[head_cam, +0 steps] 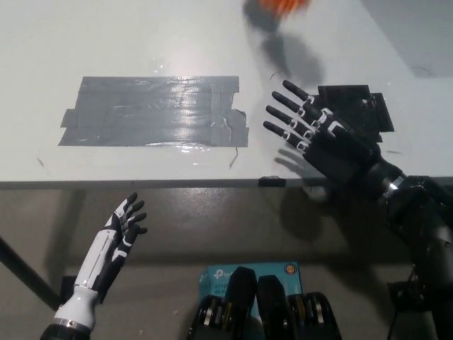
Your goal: An orange duster is kept infront of the robot in the middle of the table and the robot extends its right arm to grab the duster, picks it up and hands it to a person
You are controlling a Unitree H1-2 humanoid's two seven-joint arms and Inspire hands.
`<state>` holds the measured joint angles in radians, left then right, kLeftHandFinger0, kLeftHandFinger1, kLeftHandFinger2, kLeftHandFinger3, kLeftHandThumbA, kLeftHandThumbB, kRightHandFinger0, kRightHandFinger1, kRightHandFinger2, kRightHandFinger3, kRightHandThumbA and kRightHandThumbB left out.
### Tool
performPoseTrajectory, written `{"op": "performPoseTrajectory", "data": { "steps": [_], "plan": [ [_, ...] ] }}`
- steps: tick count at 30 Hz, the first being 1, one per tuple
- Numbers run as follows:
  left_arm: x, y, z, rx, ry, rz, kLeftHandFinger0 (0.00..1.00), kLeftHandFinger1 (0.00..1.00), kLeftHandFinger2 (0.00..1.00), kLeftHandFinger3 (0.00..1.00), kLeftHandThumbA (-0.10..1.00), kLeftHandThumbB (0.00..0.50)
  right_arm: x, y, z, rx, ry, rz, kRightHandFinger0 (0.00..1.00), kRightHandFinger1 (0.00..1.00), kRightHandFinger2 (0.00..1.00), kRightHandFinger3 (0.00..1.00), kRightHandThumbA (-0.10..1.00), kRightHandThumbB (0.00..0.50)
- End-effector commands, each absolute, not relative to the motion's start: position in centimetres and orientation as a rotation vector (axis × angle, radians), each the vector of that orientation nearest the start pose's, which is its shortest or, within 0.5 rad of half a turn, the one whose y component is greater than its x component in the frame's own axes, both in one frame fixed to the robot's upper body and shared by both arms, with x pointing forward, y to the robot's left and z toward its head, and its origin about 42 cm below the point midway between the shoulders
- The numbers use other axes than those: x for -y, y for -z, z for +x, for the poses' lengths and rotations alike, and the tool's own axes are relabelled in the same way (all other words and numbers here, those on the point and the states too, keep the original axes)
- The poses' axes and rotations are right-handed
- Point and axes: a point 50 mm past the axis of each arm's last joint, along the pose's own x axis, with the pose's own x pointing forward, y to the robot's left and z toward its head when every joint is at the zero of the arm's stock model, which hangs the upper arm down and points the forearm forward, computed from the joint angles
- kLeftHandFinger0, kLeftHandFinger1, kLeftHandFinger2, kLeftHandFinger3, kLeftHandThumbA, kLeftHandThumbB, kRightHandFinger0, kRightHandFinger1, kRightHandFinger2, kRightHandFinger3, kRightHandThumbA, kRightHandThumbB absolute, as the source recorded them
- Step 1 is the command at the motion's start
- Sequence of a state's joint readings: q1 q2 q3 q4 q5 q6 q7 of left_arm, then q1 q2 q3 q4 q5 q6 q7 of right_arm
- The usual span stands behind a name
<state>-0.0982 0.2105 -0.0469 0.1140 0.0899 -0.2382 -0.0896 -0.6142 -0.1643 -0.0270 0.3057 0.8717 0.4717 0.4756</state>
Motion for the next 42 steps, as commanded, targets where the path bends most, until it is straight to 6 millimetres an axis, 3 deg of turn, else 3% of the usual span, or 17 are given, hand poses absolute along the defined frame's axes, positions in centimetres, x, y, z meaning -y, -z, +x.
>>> {"op": "performPoseTrajectory", "data": {
  "steps": [1,7,9,13,15,16,18,25,30,35,42],
  "plan": [
    [-26.1,-12.9,32.2,0.275,0.188,0.321,0.82,0.91,0.98,1.0,0.94,0.136,19.8,-25.0,44.3,0.07,-0.866,0.655,1.0,1.0,1.0,1.0,0.86,0.5],
    [-26.1,-13.0,32.3,0.284,0.186,0.327,0.82,0.9,0.97,1.0,0.95,0.135,22.0,-25.2,41.3,0.134,-0.861,0.581,1.0,1.0,1.0,1.0,0.94,0.5],
    [-26.2,-13.0,32.5,0.281,0.186,0.325,0.82,0.9,0.97,1.0,0.95,0.134,22.9,-25.2,39.7,0.17,-0.815,0.536,1.0,1.0,1.0,1.0,1.0,0.5],
    [-26.2,-12.7,32.4,0.275,0.187,0.316,0.82,0.9,0.97,1.0,0.93,0.129,23.8,-24.6,37.3,0.225,-0.694,0.489,1.0,1.0,1.0,1.0,1.0,0.484],
    [-26.1,-12.6,32.2,0.275,0.191,0.328,0.82,0.9,0.97,1.0,0.94,0.115,24.6,-23.6,35.7,0.263,-0.616,0.433,1.0,1.0,1.0,1.0,1.0,0.437],
    [-26.1,-12.5,32.2,0.275,0.191,0.329,0.81,0.9,0.97,1.0,0.94,0.115,24.7,-23.4,35.5,0.269,-0.602,0.425,1.0,1.0,1.0,1.0,1.0,0.437],
    [-26.1,-12.3,32.0,0.269,0.19,0.336,0.81,0.9,0.97,1.0,0.95,0.118,25.3,-22.4,34.3,0.308,-0.497,0.369,1.0,1.0,1.0,1.0,1.0,0.362],
    [-26.1,-11.6,31.3,0.245,0.185,0.31,0.8,0.89,0.96,1.0,0.93,0.126,26.7,-18.4,32.4,0.322,-0.326,0.205,1.0,1.0,1.0,1.0,1.0,0.28],
    [-26.0,-11.2,30.8,0.231,0.185,0.311,0.81,0.89,0.97,1.0,0.92,0.123,26.8,-16.4,31.9,0.302,-0.241,0.055,1.0,1.0,1.0,1.0,1.0,0.296],
    [-26.0,-11.0,30.5,0.216,0.181,0.306,0.81,0.89,0.97,1.0,0.92,0.137,26.2,-15.8,32.2,0.316,-0.271,-0.087,1.0,1.0,1.0,1.0,1.0,0.278],
    [-25.9,-11.0,30.3,0.223,0.184,0.306,0.81,0.9,0.97,1.0,0.92,0.14,26.2,-15.3,32.0,0.304,-0.295,-0.169,1.0,1.0,1.0,1.0,1.0,0.309]
  ]
}}
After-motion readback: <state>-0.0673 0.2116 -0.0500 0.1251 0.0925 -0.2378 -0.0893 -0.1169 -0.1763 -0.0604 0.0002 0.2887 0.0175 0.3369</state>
